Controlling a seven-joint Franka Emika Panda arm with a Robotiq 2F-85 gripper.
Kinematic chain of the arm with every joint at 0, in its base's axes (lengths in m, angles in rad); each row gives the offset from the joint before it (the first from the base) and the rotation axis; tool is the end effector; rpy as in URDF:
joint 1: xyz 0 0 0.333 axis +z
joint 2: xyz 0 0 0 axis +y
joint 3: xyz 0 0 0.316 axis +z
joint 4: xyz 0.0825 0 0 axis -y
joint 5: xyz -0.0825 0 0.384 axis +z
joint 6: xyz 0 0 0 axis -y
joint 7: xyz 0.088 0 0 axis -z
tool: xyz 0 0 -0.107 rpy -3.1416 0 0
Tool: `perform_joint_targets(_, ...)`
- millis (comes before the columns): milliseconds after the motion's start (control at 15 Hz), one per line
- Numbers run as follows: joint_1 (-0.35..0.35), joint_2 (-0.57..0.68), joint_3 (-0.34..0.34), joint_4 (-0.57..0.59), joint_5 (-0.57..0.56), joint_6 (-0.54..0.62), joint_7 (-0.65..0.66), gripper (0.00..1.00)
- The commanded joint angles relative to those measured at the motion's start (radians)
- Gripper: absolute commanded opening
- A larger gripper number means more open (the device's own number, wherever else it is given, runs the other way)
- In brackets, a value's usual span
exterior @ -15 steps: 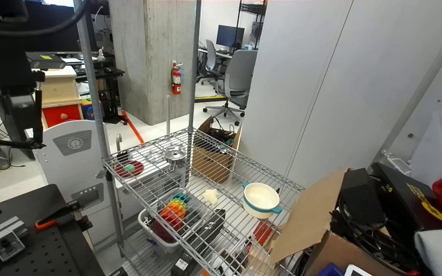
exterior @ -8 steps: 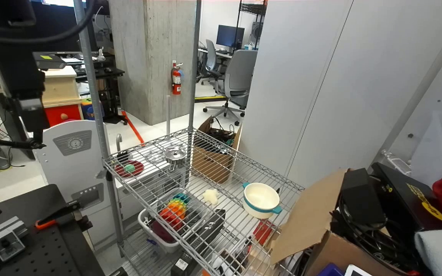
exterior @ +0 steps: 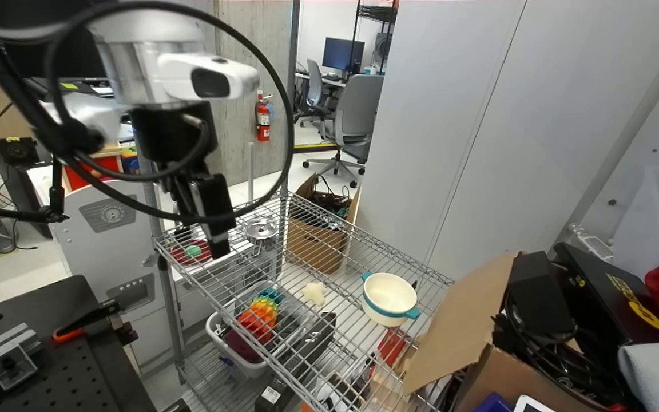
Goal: Put the white plush toy in the white pot.
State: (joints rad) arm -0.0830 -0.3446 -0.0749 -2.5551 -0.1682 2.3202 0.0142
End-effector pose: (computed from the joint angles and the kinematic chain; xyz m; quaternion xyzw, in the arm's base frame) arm 0.4219 -0.0701 0.3983 0.9967 -0.0305 0.0511 0.0556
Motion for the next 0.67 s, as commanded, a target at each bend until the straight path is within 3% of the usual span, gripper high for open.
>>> perform_joint_targets(0,0.003,0.262,-0.003,0.178,0.081,0.072,0.043,1.0)
perform_joint_targets(600,0.003,0.797,-0.002,0.683,0.189,0.04,0.124,1.0)
